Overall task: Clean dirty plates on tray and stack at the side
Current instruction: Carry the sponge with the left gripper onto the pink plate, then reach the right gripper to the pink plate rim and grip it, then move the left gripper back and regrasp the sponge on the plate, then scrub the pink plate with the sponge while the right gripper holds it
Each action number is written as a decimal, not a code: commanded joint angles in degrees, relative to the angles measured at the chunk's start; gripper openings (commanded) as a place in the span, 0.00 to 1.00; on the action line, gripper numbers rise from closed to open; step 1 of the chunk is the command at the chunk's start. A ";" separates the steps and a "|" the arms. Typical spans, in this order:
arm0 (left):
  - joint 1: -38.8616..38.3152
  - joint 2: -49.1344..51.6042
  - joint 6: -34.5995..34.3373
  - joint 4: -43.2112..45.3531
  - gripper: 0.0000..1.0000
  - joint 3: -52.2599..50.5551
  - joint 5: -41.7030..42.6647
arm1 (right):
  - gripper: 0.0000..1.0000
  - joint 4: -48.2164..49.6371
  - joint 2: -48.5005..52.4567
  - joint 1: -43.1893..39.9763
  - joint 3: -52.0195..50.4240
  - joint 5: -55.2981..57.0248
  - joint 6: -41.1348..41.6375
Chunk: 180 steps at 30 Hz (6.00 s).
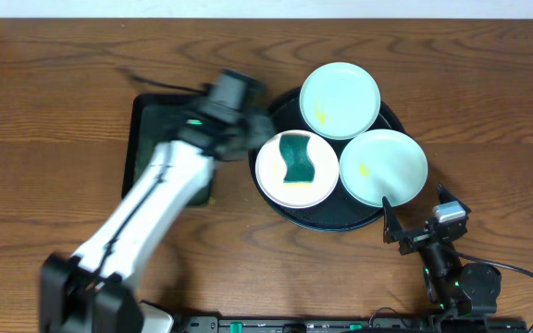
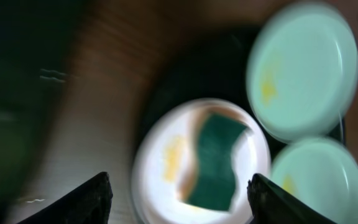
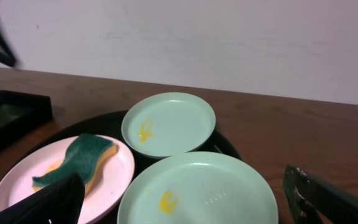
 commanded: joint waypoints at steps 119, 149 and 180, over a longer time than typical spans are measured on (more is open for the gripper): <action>7.58 6.25 17.66 -10.14 0.70 -0.81 19.67 | 0.01 -58.05 128.78 19.52 97.37 5.46 -2.14; -4.57 24.33 7.50 13.51 0.55 -0.81 20.06 | 0.01 -57.64 128.78 19.54 97.37 4.33 -1.73; -5.70 22.97 9.07 13.46 0.56 -0.37 16.33 | 0.01 -57.68 128.78 19.52 97.37 4.39 -1.75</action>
